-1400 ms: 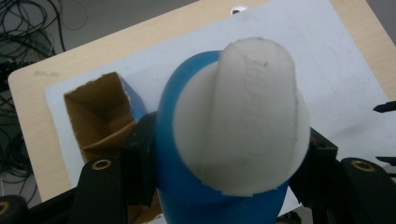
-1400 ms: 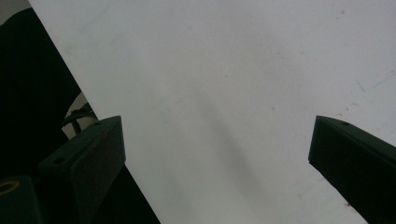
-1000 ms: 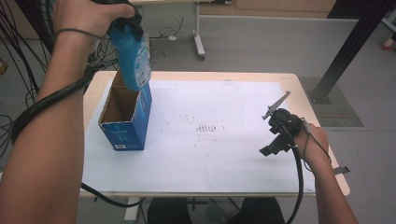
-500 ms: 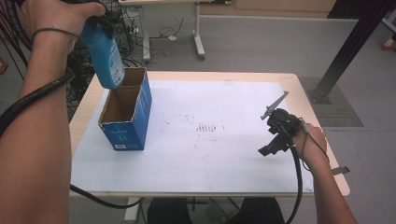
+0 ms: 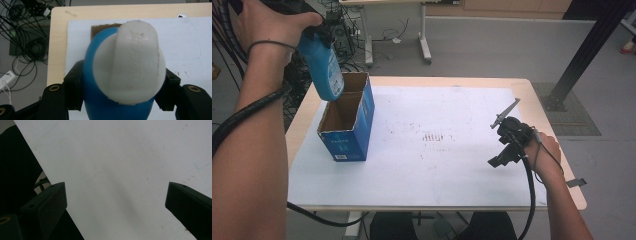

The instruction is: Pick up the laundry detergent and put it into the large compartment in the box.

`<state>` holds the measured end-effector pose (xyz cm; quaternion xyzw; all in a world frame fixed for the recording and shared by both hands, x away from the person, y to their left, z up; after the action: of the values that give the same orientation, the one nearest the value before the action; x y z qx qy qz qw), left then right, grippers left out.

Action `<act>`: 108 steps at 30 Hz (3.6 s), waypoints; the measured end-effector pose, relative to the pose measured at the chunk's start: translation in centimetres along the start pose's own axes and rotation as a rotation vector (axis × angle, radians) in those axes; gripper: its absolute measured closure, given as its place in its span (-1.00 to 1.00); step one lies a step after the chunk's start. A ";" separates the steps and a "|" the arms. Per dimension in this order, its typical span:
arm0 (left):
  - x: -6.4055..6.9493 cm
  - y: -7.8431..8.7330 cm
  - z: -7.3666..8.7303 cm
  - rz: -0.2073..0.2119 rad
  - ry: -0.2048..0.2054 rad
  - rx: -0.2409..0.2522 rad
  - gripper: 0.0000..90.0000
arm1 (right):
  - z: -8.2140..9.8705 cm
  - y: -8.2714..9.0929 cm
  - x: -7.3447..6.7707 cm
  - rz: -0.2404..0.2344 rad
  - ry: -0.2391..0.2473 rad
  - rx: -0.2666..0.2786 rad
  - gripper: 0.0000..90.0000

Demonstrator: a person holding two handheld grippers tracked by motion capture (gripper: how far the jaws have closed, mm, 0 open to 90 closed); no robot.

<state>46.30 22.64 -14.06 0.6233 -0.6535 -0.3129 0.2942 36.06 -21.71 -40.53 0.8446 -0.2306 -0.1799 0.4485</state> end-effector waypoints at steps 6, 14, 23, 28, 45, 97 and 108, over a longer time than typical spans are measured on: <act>-0.2 -0.9 0.6 0.001 0.005 -0.011 -0.16 | -0.1 0.0 0.0 0.002 0.003 -0.005 -0.92; 0.0 -2.0 1.4 0.001 -0.002 -0.031 -0.16 | 0.0 -0.3 0.0 -0.001 0.001 -0.008 -0.92; 0.1 -3.9 3.0 0.008 -0.008 -0.073 -0.16 | 0.2 -0.3 0.1 0.002 -0.004 -0.012 -0.92; 0.0 -4.8 3.7 0.010 -0.004 -0.088 -0.16 | 0.2 -0.4 0.1 0.002 -0.004 -0.012 -0.92; -0.2 -7.6 6.2 0.017 0.002 -0.130 -0.16 | 0.2 -0.6 -0.1 -0.004 -0.005 -0.013 -0.92; -0.3 -14.0 11.8 0.020 0.031 -0.193 -0.16 | 1.0 -1.2 0.3 0.002 -0.022 -0.031 -0.92; -0.3 -15.0 12.8 0.021 0.035 -0.217 -0.16 | 0.9 -1.2 0.2 0.006 -0.023 -0.032 -0.92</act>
<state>45.86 23.11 -33.73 0.5862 -0.6171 -0.3675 0.3748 36.05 -21.88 -42.02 0.8345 -0.2357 -0.1919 0.4596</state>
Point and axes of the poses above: each handheld gripper's, and its own axes: y roughly backward along the jaws, z roughly out of its underside, x roughly to its right, the point moved 9 cm from there along -y, roughly forward along the jaws, and after that the axes turned 12 degrees about x, right-handed, at the moved point
